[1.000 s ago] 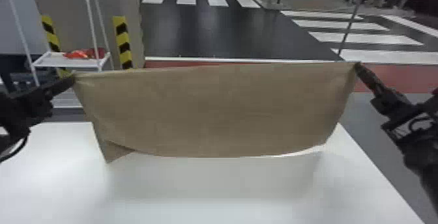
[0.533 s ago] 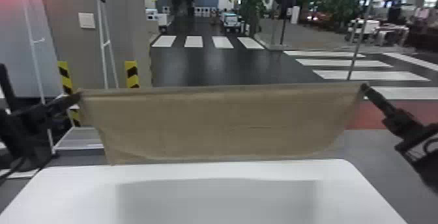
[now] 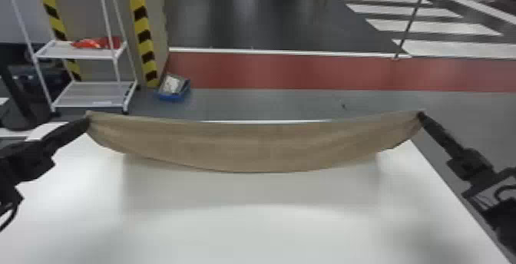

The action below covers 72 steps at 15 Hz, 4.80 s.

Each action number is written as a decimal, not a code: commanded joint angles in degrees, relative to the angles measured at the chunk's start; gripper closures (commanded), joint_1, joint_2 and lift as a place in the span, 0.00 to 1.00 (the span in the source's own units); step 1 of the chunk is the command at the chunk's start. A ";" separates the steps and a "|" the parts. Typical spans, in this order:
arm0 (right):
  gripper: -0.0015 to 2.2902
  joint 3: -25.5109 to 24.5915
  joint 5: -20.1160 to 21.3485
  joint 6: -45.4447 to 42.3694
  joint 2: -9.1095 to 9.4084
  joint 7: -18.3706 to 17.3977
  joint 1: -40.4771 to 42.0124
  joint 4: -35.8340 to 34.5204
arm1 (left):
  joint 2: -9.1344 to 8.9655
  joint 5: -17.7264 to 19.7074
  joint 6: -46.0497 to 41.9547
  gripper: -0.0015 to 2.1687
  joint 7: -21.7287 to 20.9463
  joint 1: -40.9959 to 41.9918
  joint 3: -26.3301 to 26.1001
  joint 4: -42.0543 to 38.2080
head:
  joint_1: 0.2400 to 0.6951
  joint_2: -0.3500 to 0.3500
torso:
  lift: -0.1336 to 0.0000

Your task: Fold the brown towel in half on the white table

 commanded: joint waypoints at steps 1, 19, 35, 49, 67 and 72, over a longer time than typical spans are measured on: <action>0.48 -3.56 -2.45 1.16 -0.25 0.10 8.30 -6.48 | -1.50 0.08 0.31 0.65 0.06 8.08 4.92 -6.86 | 0.86 0.34 | 0.08; 0.48 -6.02 -1.84 6.61 0.63 -4.38 15.15 -15.09 | -5.01 -5.02 11.38 0.65 5.25 15.20 7.91 -19.43 | 1.00 0.27 | 0.08; 0.48 -1.54 8.27 7.14 2.39 -14.57 9.44 -14.04 | -5.10 -15.21 14.72 0.65 9.82 1.93 -4.13 -6.95 | 1.00 0.31 | 0.08; 0.01 4.00 11.70 1.16 3.35 -22.40 5.75 -7.89 | -5.01 -22.77 11.03 0.01 10.61 -5.36 -9.58 3.86 | 1.00 0.31 | 0.08; 0.02 6.90 31.21 15.58 14.25 -38.30 39.06 -67.83 | -9.05 -20.92 -16.04 0.05 17.55 24.17 -1.32 -23.38 | 1.00 0.50 | 0.08; 0.02 11.73 31.30 11.01 19.88 -39.45 47.41 -72.84 | -10.37 -25.67 -28.52 0.07 21.68 31.82 -10.37 -26.37 | 1.00 0.58 | 0.08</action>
